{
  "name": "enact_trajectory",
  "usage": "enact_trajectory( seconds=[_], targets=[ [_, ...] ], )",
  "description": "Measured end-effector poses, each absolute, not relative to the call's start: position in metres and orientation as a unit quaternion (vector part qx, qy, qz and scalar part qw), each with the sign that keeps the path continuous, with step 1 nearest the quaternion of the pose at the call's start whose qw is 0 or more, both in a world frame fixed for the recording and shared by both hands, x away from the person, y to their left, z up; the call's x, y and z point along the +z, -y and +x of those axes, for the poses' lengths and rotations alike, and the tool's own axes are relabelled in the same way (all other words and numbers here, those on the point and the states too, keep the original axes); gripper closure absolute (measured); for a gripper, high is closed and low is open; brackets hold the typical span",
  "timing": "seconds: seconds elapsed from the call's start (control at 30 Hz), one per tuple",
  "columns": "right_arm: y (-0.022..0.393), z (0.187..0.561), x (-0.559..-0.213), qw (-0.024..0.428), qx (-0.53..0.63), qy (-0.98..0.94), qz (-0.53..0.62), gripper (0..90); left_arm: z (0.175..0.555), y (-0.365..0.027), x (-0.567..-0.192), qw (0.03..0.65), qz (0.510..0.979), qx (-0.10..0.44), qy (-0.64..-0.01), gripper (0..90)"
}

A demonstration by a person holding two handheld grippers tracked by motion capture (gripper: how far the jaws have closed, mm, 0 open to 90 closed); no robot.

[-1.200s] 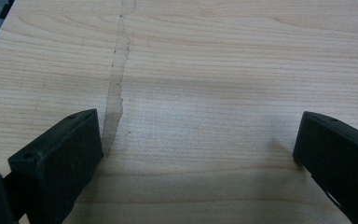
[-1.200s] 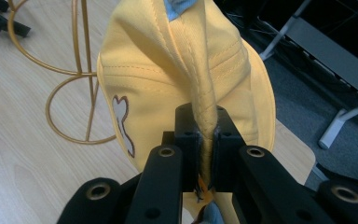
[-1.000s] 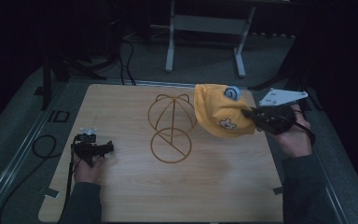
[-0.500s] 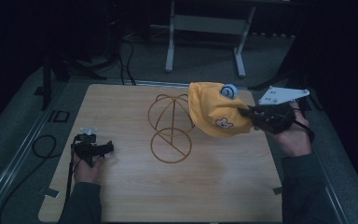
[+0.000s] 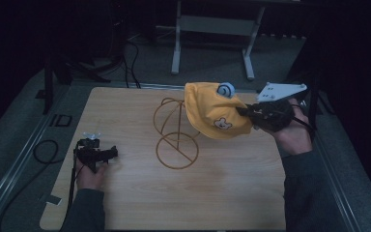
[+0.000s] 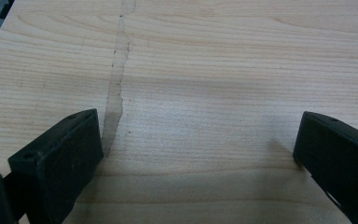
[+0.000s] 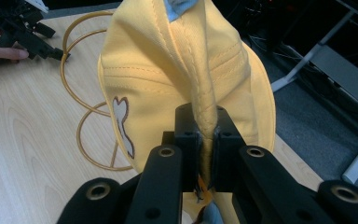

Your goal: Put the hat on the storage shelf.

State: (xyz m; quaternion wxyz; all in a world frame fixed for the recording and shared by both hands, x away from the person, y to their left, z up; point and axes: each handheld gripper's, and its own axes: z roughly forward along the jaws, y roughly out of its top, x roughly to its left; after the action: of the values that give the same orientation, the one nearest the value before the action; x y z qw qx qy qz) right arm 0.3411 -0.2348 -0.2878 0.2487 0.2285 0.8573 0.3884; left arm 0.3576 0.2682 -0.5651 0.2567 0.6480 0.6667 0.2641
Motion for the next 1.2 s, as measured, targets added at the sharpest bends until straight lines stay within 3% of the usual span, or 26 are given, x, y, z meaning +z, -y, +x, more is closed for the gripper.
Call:
enact_trajectory(
  seconds=[1.2],
  targets=[
    [0.172,0.378,-0.275,0.228,0.377,-0.875,0.199,84.2,0.358,-0.268,-0.565,0.257,0.648,0.264,-0.667,1.3]
  ],
)
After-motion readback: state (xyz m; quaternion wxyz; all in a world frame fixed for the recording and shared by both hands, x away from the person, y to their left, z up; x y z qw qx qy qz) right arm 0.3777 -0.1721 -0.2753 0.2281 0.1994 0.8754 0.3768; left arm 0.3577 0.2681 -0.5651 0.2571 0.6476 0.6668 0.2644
